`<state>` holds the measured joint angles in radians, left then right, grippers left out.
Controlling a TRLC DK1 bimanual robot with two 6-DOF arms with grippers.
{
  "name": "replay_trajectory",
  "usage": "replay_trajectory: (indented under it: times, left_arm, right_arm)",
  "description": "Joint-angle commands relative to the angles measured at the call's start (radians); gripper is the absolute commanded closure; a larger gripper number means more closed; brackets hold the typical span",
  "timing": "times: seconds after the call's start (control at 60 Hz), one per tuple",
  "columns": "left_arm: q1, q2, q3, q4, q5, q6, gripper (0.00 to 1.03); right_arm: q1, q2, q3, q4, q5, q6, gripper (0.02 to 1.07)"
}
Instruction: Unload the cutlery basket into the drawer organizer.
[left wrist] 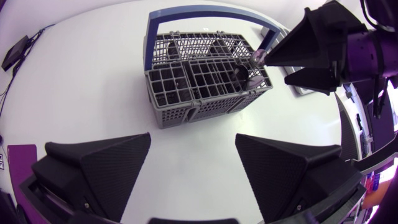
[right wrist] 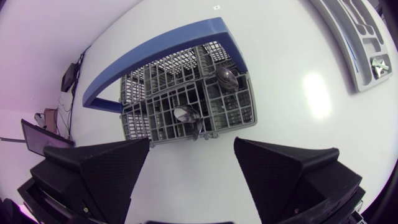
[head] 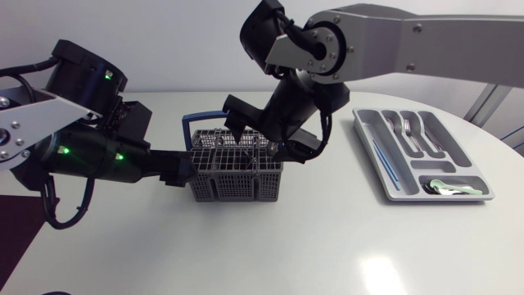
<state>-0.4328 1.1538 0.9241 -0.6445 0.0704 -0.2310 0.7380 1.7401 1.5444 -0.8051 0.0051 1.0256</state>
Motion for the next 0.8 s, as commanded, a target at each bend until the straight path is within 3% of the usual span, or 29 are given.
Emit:
replay_trajectory:
  times: [0.0, 0.167, 0.783]
  left_arm:
    - [0.008, -0.016, -0.034, 0.008, 0.003, 0.021, 0.08]
    - [0.008, -0.026, -0.053, 0.014, 0.003, 0.019, 0.08]
    - [0.016, -0.026, -0.074, 0.028, 0.003, 0.025, 0.08]
  right_arm:
    - [0.008, 0.036, 0.017, 0.017, 0.006, 0.045, 0.10]
    - [0.012, 0.059, 0.014, 0.044, -0.011, 0.064, 0.11]
    - [0.018, 0.121, 0.043, 0.064, 0.026, 0.125, 0.35]
